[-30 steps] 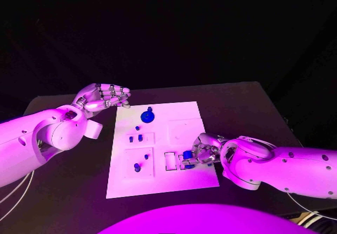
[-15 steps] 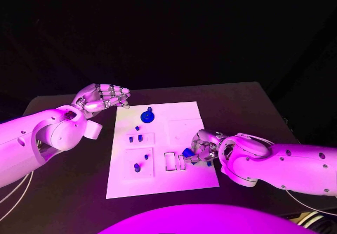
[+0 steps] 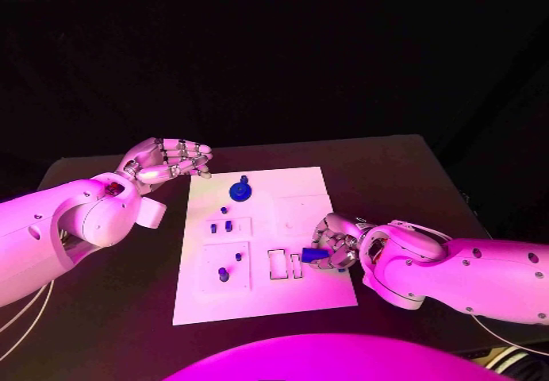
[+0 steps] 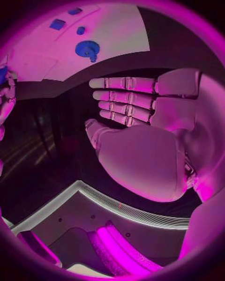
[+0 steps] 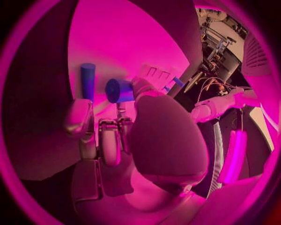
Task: Assemble the parts on the task board
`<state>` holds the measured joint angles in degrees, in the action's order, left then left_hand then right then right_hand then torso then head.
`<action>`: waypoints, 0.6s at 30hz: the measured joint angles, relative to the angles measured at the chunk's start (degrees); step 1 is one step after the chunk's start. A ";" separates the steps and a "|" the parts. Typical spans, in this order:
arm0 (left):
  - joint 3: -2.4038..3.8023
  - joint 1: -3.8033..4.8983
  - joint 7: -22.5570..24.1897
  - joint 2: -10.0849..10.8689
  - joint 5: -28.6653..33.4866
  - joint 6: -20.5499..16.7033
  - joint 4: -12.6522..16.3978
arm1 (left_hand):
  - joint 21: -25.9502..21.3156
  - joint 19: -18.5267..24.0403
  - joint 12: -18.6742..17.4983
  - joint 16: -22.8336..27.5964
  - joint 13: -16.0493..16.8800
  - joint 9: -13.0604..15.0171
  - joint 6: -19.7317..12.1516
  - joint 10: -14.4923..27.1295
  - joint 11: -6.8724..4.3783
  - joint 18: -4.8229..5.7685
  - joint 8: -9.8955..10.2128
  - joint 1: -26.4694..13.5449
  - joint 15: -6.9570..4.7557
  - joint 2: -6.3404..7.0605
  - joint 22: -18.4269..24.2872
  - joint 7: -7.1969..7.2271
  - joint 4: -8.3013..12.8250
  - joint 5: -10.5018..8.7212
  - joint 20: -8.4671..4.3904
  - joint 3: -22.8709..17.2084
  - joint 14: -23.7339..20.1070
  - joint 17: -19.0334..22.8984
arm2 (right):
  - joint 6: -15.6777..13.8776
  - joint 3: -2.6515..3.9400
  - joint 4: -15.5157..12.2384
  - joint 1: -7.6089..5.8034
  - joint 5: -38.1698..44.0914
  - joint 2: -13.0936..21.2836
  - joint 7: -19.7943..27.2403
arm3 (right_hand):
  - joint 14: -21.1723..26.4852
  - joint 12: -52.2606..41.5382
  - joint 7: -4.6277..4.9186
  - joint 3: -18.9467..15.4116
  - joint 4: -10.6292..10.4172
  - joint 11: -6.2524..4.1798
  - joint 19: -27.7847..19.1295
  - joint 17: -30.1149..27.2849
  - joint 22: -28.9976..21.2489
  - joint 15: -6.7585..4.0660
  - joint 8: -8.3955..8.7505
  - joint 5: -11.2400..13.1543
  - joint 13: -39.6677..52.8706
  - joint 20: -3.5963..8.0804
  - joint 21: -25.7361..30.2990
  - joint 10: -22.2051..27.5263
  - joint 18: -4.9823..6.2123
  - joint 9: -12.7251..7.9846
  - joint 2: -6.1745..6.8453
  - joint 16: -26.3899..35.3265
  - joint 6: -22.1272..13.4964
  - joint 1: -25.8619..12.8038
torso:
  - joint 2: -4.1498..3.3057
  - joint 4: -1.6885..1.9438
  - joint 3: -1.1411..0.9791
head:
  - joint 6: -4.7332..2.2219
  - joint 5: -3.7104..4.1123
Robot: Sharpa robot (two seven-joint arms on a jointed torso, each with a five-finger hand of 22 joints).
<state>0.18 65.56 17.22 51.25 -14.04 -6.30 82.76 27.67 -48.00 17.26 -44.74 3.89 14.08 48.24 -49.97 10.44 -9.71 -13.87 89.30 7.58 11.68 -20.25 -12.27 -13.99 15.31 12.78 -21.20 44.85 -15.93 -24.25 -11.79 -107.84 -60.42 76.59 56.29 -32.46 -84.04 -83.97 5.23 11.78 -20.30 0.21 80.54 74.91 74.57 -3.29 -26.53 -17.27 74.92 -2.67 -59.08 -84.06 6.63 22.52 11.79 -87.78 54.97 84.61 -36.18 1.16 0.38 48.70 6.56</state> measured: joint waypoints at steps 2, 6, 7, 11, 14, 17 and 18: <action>0.00 0.00 -0.02 0.00 0.00 0.01 0.00 | 0.00 0.00 0.00 0.00 0.00 0.00 0.00 0.00 0.00 0.00 0.00 0.00 0.00 0.00 0.00 0.00 0.00 0.00 0.00 0.00 0.00 0.00 | -0.25 -0.08 -0.19 -0.09 -1.35 0.19 0.00 | 0.15 0.00 0.00 2.09 0.20 -0.12 0.13 0.04 0.22 -0.15 0.00 0.01 0.00 0.13 0.00 0.12 0.00 -0.01 0.79 0.00 0.00 -0.79 | 0.00 0.00 0.00 | -0.03 0.00; 0.00 0.00 -0.04 -0.02 0.00 0.03 0.00 | 0.00 0.00 0.00 0.00 0.00 0.00 0.00 0.00 0.00 0.00 0.00 0.00 0.00 0.00 0.00 0.00 0.00 0.00 0.00 0.00 0.00 0.00 | -0.77 -0.20 -0.72 -0.46 -4.29 0.47 0.01 | 0.01 0.00 0.01 6.65 2.42 -0.11 0.21 0.04 0.38 -0.41 0.00 0.09 0.00 0.21 -0.47 0.13 0.00 -0.03 2.16 0.00 0.00 -2.22 | 0.00 0.02 0.01 | -0.05 0.03; 0.00 0.00 -0.04 -0.02 0.00 0.03 0.00 | 0.00 0.00 0.00 0.00 0.00 0.00 0.00 0.00 0.00 0.00 0.00 0.00 0.00 0.00 0.00 0.00 0.00 0.00 0.00 0.00 0.00 0.00 | -0.91 -0.20 -0.86 -0.60 -4.94 0.51 0.03 | 0.00 0.00 0.01 7.17 2.93 -0.11 0.21 0.04 0.38 -0.42 0.00 0.08 0.00 0.21 -0.47 0.13 0.00 -0.07 2.11 0.00 -0.01 -2.27 | 0.00 0.03 0.01 | -0.06 0.03; 0.00 0.00 -0.06 0.00 0.00 0.04 0.00 | 0.00 0.00 0.00 0.00 0.00 0.00 0.00 0.00 0.00 0.00 0.00 0.00 0.00 0.00 0.01 0.00 0.00 0.00 0.00 0.00 0.00 0.00 | -1.62 -0.12 -1.50 -1.21 -7.36 0.55 0.45 | 0.00 0.00 0.01 8.20 3.93 -0.32 0.31 0.03 0.37 -0.41 0.00 0.00 0.00 0.31 -0.48 -0.08 0.00 -0.08 2.54 0.00 -0.01 -3.66 | 0.02 0.01 0.02 | -0.08 -0.02; 0.00 0.00 -0.06 0.00 0.00 0.04 0.00 | 0.00 0.00 0.00 0.00 0.00 0.00 0.00 0.00 0.00 0.00 0.00 0.00 0.00 0.00 0.01 0.00 0.00 0.00 0.00 0.00 0.00 0.00 | -2.10 -0.11 -1.69 -1.40 -8.32 0.58 0.79 | 0.00 0.00 0.01 8.23 3.92 -0.32 0.41 0.03 0.37 -0.41 0.00 -0.02 0.00 0.41 -0.71 -0.08 0.00 -0.08 2.46 0.00 -0.01 -4.34 | 0.01 0.01 0.02 | -0.09 -0.07; 0.00 0.00 -0.06 0.02 -0.01 0.04 0.00 | 0.00 0.00 0.00 0.00 0.00 0.01 0.00 0.00 0.00 0.00 0.00 0.00 0.00 0.00 0.01 0.00 0.00 0.00 0.00 0.00 0.00 0.00 | -2.65 -0.10 -1.89 -1.50 -8.98 0.55 1.22 | 0.00 0.00 0.02 9.81 5.47 -0.31 0.41 0.03 0.37 -0.41 0.00 -0.03 0.00 0.41 -0.71 -0.08 0.00 -0.09 2.47 -0.22 -0.01 -4.96 | 0.01 0.07 0.03 | -0.09 -0.12; 0.00 0.00 -0.06 0.04 -0.01 0.04 0.00 | 0.00 0.00 0.00 0.00 0.00 0.01 0.00 0.00 0.00 0.00 0.00 0.00 0.00 0.00 0.01 0.00 0.00 0.00 0.01 0.00 0.00 0.00 | -2.87 -0.09 -1.99 -1.52 -9.15 0.46 1.41 | 0.01 0.00 0.02 9.83 5.48 -0.32 0.41 0.03 0.37 -0.41 0.00 -0.03 -0.01 0.41 -0.71 -0.08 0.00 -0.09 2.54 -0.22 -0.01 -5.17 | 0.00 0.08 0.04 | -0.06 -0.12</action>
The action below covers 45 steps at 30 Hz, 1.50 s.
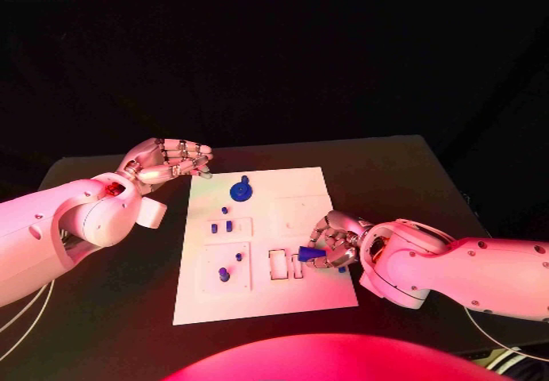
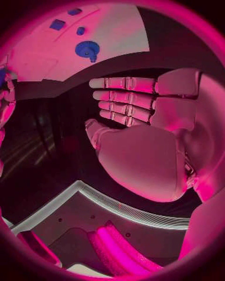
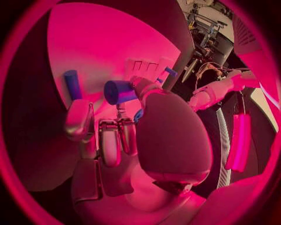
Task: Assemble the parts on the task board
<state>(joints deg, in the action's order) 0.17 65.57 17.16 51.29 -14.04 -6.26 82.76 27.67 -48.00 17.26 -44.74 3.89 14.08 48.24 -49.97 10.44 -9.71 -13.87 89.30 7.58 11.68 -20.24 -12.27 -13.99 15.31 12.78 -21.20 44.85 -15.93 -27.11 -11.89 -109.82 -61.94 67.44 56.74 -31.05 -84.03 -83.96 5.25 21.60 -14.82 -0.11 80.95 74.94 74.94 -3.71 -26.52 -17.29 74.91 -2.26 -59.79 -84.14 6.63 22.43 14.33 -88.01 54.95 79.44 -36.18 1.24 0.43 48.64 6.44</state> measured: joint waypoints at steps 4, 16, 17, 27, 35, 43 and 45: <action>0.00 0.00 0.00 0.03 0.00 0.00 0.02 | 0.00 0.00 0.00 0.00 0.00 0.00 0.00 0.00 0.00 -0.01 0.00 0.00 0.00 0.00 0.00 0.00 0.00 0.00 0.00 0.00 0.00 0.00 | -0.72 0.02 -0.15 -0.05 -0.22 -0.40 0.58 | 0.00 0.00 0.00 0.24 0.22 0.00 0.00 0.00 0.00 0.00 0.00 0.00 0.00 0.00 -0.22 0.00 0.00 0.00 0.06 0.00 0.00 -0.21 | -0.01 0.03 0.01 | 0.15 -0.13; 0.00 0.00 0.01 -0.04 0.00 0.01 0.06 | 0.00 0.00 0.00 0.00 0.00 0.01 0.00 0.00 0.00 0.00 0.00 0.00 0.00 0.00 0.01 0.00 0.00 0.00 0.00 0.00 0.00 0.00 | -3.02 0.04 0.47 -0.02 -0.12 -3.42 1.77 | 0.00 0.00 0.01 0.25 0.23 0.00 0.00 -0.01 -0.01 0.00 0.00 0.13 0.00 0.00 -0.22 0.00 -0.62 0.00 0.06 0.00 -0.01 -0.22 | -0.03 0.07 0.01 | 0.31 -0.44; 0.00 0.00 0.01 -0.05 0.00 0.01 0.08 | 0.00 0.00 0.00 0.00 0.00 0.01 0.00 0.00 0.00 0.00 0.00 0.00 0.00 0.00 0.01 0.00 0.00 0.00 0.00 0.00 0.00 0.00 | -3.15 0.04 0.63 -0.01 -0.12 -3.75 1.84 | 0.00 0.00 0.01 0.26 0.23 0.01 0.00 -0.01 -0.01 0.00 0.00 0.14 0.00 0.00 -0.22 0.00 -0.62 0.00 0.05 0.00 -0.01 -0.22 | -0.03 0.07 0.01 | 0.32 -0.47; 0.00 0.00 0.02 -0.13 0.00 0.03 0.12 | 0.00 0.00 0.00 0.00 0.00 0.01 0.00 0.00 0.00 0.00 0.00 0.00 0.00 0.00 0.01 0.00 0.00 0.00 0.00 0.00 0.00 0.00 | -3.29 0.05 2.59 0.11 -0.13 -6.73 2.15 | 0.00 0.00 0.01 0.41 0.37 -0.20 0.00 -0.02 -0.02 0.01 0.00 0.42 -0.01 0.00 -0.22 0.21 -0.62 0.00 -0.20 0.00 -0.01 -1.58 | -0.04 0.10 0.02 | 0.43 -0.88; 0.00 0.00 0.01 -0.10 0.00 0.07 0.15 | 0.00 0.00 0.00 0.00 0.00 0.01 0.00 0.00 0.00 0.00 0.00 0.00 0.00 0.00 0.01 0.00 0.00 0.00 0.00 0.00 0.00 0.00 | -0.77 0.15 3.92 0.21 -0.13 -7.72 1.81 | 0.01 0.25 0.21 0.06 0.00 -0.20 -0.01 -0.02 -0.03 0.01 -0.01 0.07 -0.01 -0.01 0.01 0.21 -0.59 0.01 -0.19 0.00 0.20 -5.77 | -0.04 0.11 0.03 | 0.52 -1.12; 0.00 0.00 -0.05 -0.08 0.00 0.14 0.19 | 0.00 0.00 0.00 0.00 0.00 0.01 0.00 0.00 0.00 -0.01 0.00 0.00 0.00 0.00 0.01 0.00 0.00 0.00 0.00 0.00 0.00 0.00 | 1.54 0.22 4.20 0.13 0.95 -8.00 1.00 | 0.00 0.25 0.52 -1.42 -1.79 -0.19 0.00 -0.03 -0.03 0.01 -2.57 -0.02 0.04 0.00 0.00 0.21 -0.58 2.20 -0.28 0.00 0.51 -9.80 | -0.04 0.09 -0.02 | 0.60 -1.22; 0.00 0.00 -0.06 -0.07 0.00 0.16 0.20 | 0.00 0.00 0.00 0.00 0.00 0.01 0.00 0.00 0.00 0.00 0.00 0.00 0.00 0.00 0.02 0.00 0.00 0.00 0.00 0.00 0.00 0.00 | 2.06 0.17 4.20 0.17 1.31 -8.04 0.70 | 0.01 0.25 0.67 -2.72 -1.98 -0.19 0.23 -0.03 -0.03 0.01 -2.87 -0.04 0.04 0.23 0.00 0.21 -0.55 2.51 -0.76 0.00 0.70 -11.47 | -0.05 0.07 -0.02 | 0.61 -1.22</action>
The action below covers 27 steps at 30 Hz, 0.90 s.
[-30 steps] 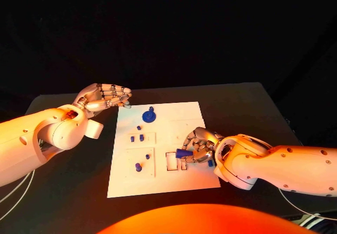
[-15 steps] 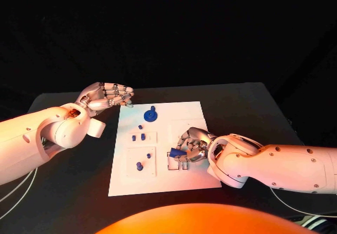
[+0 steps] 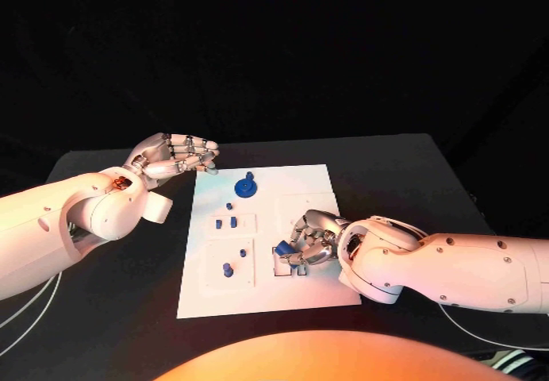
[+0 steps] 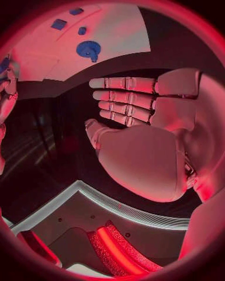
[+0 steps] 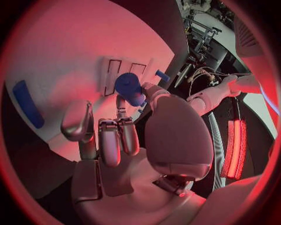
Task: Assemble the parts on the task board
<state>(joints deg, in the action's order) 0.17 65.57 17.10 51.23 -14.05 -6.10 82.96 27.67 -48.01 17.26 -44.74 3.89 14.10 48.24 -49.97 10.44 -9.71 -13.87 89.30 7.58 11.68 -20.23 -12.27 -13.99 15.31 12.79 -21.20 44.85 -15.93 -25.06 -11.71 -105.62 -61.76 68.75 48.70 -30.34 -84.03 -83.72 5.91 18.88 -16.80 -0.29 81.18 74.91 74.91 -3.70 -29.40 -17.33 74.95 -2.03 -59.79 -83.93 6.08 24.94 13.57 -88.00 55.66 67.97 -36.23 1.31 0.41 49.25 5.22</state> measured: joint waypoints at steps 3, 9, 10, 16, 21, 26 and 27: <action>0.00 0.00 -0.02 0.00 0.00 0.03 0.00 | 0.00 0.00 0.00 0.00 0.00 0.00 0.00 0.00 0.00 0.00 0.00 0.00 0.00 0.00 0.00 0.00 0.00 0.00 0.00 0.00 0.00 0.00 | 0.46 0.00 -0.02 0.01 0.47 -0.07 -0.33 | 0.07 -0.10 -0.17 -1.69 0.12 -0.14 0.19 0.00 0.00 -0.36 -0.14 0.01 0.00 0.19 -0.42 -0.13 0.02 0.13 -0.62 -0.27 0.27 -1.24 | -0.02 -0.01 -0.01 | 0.04 -0.01; 0.00 0.00 -0.09 0.03 0.00 0.11 0.00 | 0.00 0.20 0.25 0.00 0.00 0.00 0.00 0.00 0.00 0.00 0.00 0.00 0.00 0.00 -0.10 0.00 0.08 0.00 0.20 -0.41 0.00 0.05 | 0.98 0.04 -0.20 -0.02 1.51 -0.12 -0.93 | 0.01 -0.77 -0.46 -2.67 0.19 -0.53 0.61 0.00 -0.01 -0.43 -0.80 0.17 0.00 0.19 -1.10 -0.12 0.02 0.24 -1.20 -0.48 0.57 -1.93 | -0.02 0.02 -0.02 | 0.15 -0.01; 0.00 0.00 -0.11 0.04 0.00 0.12 0.01 | 0.00 0.20 0.25 0.00 0.00 0.00 0.00 0.00 0.00 0.00 0.00 0.00 0.00 0.00 -0.10 0.00 0.08 0.00 0.20 -0.41 0.00 0.05 | 1.04 0.04 -0.23 -0.02 1.64 -0.12 -0.99 | 0.01 -0.77 -0.47 -2.67 0.19 -0.55 0.61 0.00 -0.01 -0.43 -0.86 0.18 -0.01 0.19 -1.14 -0.13 0.02 0.29 -1.20 -0.48 0.58 -1.93 | -0.02 0.03 -0.01 | 0.19 -0.01; 0.00 0.00 -0.22 0.10 -0.01 0.20 0.01 | 0.00 0.20 0.24 0.00 0.00 0.00 0.00 0.00 0.00 0.00 0.00 0.00 0.00 0.00 -0.10 0.00 0.08 0.00 0.20 -0.41 0.00 0.05 | 1.25 0.05 -0.31 -0.02 2.26 -0.22 -1.31 | 0.00 -1.13 -0.54 -3.16 0.02 -0.80 0.80 0.00 0.04 -0.84 -1.03 0.18 -0.01 0.38 -1.77 -0.05 0.03 0.51 -1.82 -0.68 0.64 -2.56 | -0.02 0.03 0.00 | 0.21 0.00; 0.00 0.00 -0.34 0.11 -0.02 0.31 0.04 | 0.00 0.20 0.24 0.00 0.00 0.00 0.00 0.00 0.00 0.00 0.00 0.00 0.00 0.00 -0.09 0.00 0.08 0.00 0.20 -0.40 0.00 0.05 | 1.33 0.03 -0.42 -0.02 2.48 -0.34 -1.48 | 0.00 -1.36 -0.67 -3.64 0.05 -0.80 0.81 -0.01 0.04 -0.84 -1.19 0.27 -0.01 0.39 -1.86 -0.05 0.03 0.63 -2.40 -0.67 0.94 -3.46 | -0.03 0.04 0.00 | 0.21 -0.05; 0.00 0.00 -0.44 0.17 -0.03 0.37 0.05 | 0.00 0.20 0.24 0.00 0.00 0.00 0.00 0.00 0.00 0.00 0.00 -0.18 0.00 -0.18 -0.09 0.00 0.08 0.00 0.20 -0.40 0.00 0.05 | 1.42 -0.02 -0.59 0.01 2.48 -0.37 -1.60 | 0.00 -1.59 -0.69 -3.71 0.10 -0.80 1.00 -0.01 0.03 -0.83 -1.45 0.37 -0.01 0.58 -2.01 -0.05 0.03 0.57 -2.64 -0.67 1.16 -3.84 | -0.03 0.05 0.02 | 0.31 -0.14; 0.00 0.00 -0.46 0.18 -0.03 0.37 0.05 | 0.00 0.20 0.24 0.00 0.00 0.00 0.00 0.00 0.00 0.00 0.00 -0.23 0.00 -0.23 -0.09 0.00 0.08 0.00 0.20 -0.40 0.00 0.05 | 1.45 -0.04 -0.63 0.03 2.45 -0.37 -1.63 | 0.00 -1.59 -0.69 -3.71 0.10 -0.79 1.00 -0.01 0.03 -0.83 -1.45 0.39 -0.02 0.58 -2.01 -0.05 0.03 0.57 -2.84 -0.67 1.16 -4.14 | -0.03 0.05 0.03 | 0.32 -0.16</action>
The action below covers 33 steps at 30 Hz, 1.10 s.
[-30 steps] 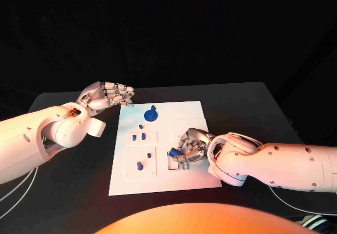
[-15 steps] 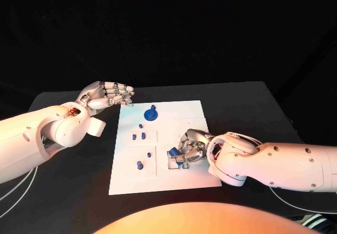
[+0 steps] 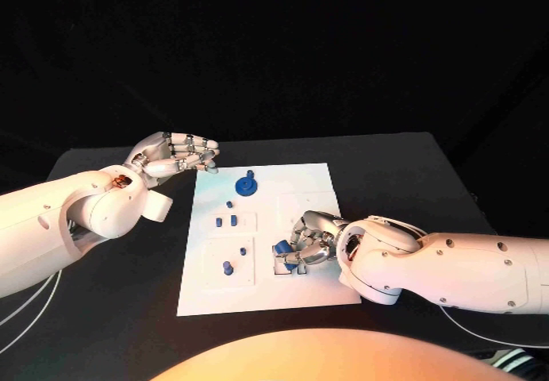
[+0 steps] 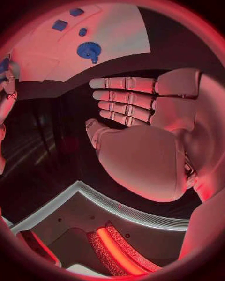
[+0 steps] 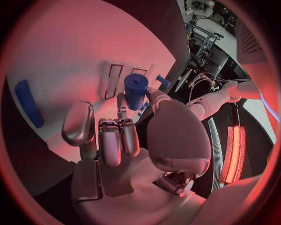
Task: Assemble the parts on the task board
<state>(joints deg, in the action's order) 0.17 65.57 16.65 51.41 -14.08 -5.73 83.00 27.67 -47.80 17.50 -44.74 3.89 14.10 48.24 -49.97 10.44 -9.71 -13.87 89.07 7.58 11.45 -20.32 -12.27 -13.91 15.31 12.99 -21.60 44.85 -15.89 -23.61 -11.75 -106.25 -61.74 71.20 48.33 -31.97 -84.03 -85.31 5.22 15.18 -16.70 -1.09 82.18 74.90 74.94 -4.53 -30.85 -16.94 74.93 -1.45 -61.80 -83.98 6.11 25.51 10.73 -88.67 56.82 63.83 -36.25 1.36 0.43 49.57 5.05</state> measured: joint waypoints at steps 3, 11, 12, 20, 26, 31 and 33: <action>0.00 0.00 -0.05 0.01 -0.01 0.02 0.00 | 0.00 0.00 0.00 0.00 0.00 0.00 0.00 0.00 0.00 0.00 0.00 0.00 0.00 0.00 0.00 0.00 0.00 0.00 0.00 0.00 0.00 0.00 | 0.11 -0.04 -0.14 0.05 -0.08 0.00 -0.04 | 0.00 0.00 -0.18 -0.09 -0.08 0.00 0.00 0.00 0.00 0.00 -0.01 0.01 0.00 0.00 -0.13 -0.01 0.00 -0.01 -0.11 -0.10 0.21 -0.31 | 0.01 -0.01 0.00 | 0.01 -0.06; 0.00 0.00 -0.13 0.04 -0.02 0.07 0.00 | 0.00 0.00 -0.02 0.00 0.00 -0.05 0.00 0.00 0.00 0.00 0.00 0.00 0.00 0.00 0.00 0.00 0.00 0.00 0.00 0.00 0.00 0.00 | 0.06 -0.06 -0.57 0.12 -0.32 -0.05 0.18 | 0.00 -0.30 -0.29 -0.23 -0.07 -0.36 0.00 0.05 -0.01 0.00 -0.04 0.01 -0.01 0.00 -0.44 -0.04 -0.84 0.00 -0.47 -0.22 0.47 -1.13 | 0.01 -0.02 -0.01 | 0.10 -0.15; 0.00 0.00 -0.13 0.04 -0.02 0.08 0.00 | 0.00 0.00 -0.02 0.00 0.00 -0.05 0.00 0.00 0.00 -0.01 0.00 0.00 0.00 0.00 0.01 0.00 0.00 0.00 0.00 0.00 0.00 0.00 | 0.03 -0.06 -0.61 0.13 -0.36 -0.06 0.21 | 0.00 -0.30 -0.30 -0.23 -0.07 -0.36 0.00 0.05 -0.01 0.00 -0.21 0.01 -0.01 0.00 -0.44 -0.04 -0.84 0.00 -0.39 -0.22 0.48 -1.21 | 0.02 -0.02 -0.01 | 0.11 -0.17; 0.00 0.00 -0.19 0.04 -0.03 0.13 0.01 | 0.00 0.00 -0.02 0.00 0.00 -0.05 0.00 0.00 0.00 0.00 0.00 0.00 0.00 0.00 0.01 0.00 0.00 0.00 0.00 0.00 0.00 -0.01 | -0.26 -0.07 -0.39 0.15 -0.63 -0.10 0.37 | 0.00 -0.29 -0.41 -0.24 -0.07 -0.36 0.20 0.04 -0.02 0.00 -0.23 0.11 -0.01 0.21 -0.71 -0.04 -0.84 0.12 -0.33 -0.22 0.58 -1.28 | 0.03 -0.03 -0.01 | 0.08 -0.22; 0.00 0.00 -0.23 0.08 -0.03 0.15 0.02 | 0.00 0.00 -0.02 0.00 0.00 -0.04 0.00 0.00 0.00 0.00 0.00 0.00 0.00 0.00 0.01 0.00 0.00 0.00 0.00 0.00 0.00 -0.01 | -0.29 -0.07 0.02 0.15 -0.72 -0.15 0.40 | 0.00 -0.29 -0.75 -1.11 -0.08 -0.36 0.21 0.04 -0.02 0.00 -0.24 0.12 -0.01 0.21 -0.71 -0.04 -0.84 0.24 -0.59 -0.22 0.93 -2.52 | 0.03 -0.03 0.00 | -0.02 -0.19; 0.00 0.00 -0.28 0.10 -0.04 0.15 0.03 | 0.00 0.00 -0.03 0.00 0.00 -0.04 0.00 0.00 0.00 0.00 0.00 0.00 0.00 0.00 -0.05 0.00 0.00 0.00 0.00 0.00 0.00 -0.01 | 0.33 -0.06 0.42 0.14 -0.75 -0.19 0.33 | 0.00 -0.29 -2.80 -3.88 -0.06 -0.37 0.20 0.03 -0.02 0.00 -0.66 0.11 -0.02 0.21 -0.34 -0.04 -0.84 0.43 -0.04 -0.22 3.00 -5.05 | 0.03 -0.02 0.01 | 0.02 -0.15; 0.00 0.00 -0.29 0.11 -0.04 0.16 0.04 | 0.00 0.00 -0.03 0.00 0.00 -0.04 0.00 0.00 0.00 0.00 0.00 0.00 0.00 0.00 -0.05 0.00 0.00 0.00 0.00 0.00 0.00 -0.01 | 0.67 -0.06 0.50 0.14 -0.77 -0.20 0.28 | 0.00 -0.23 -3.06 -5.91 -0.10 -0.37 0.20 0.03 -0.03 0.00 -0.79 0.09 -0.02 0.21 -0.08 -0.04 -0.84 0.68 -0.18 -0.22 3.26 -5.89 | 0.03 -0.02 0.01 | 0.03 -0.15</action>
<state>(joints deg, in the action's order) 0.17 65.57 16.35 51.52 -14.12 -5.57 83.04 27.67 -47.80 17.48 -44.74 3.89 14.06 48.24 -49.97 10.44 -9.71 -13.87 89.07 7.58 11.45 -20.37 -12.27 -13.91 15.31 12.99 -21.60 44.85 -15.89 -22.94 -11.82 -105.76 -61.60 70.44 48.13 -31.69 -84.02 -85.54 2.15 9.27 -16.80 -1.46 82.38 74.94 74.92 -4.53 -31.64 -16.84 74.92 -1.25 -61.87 -84.02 5.27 26.19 10.55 -88.89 60.09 57.94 -36.23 1.34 0.44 49.60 4.90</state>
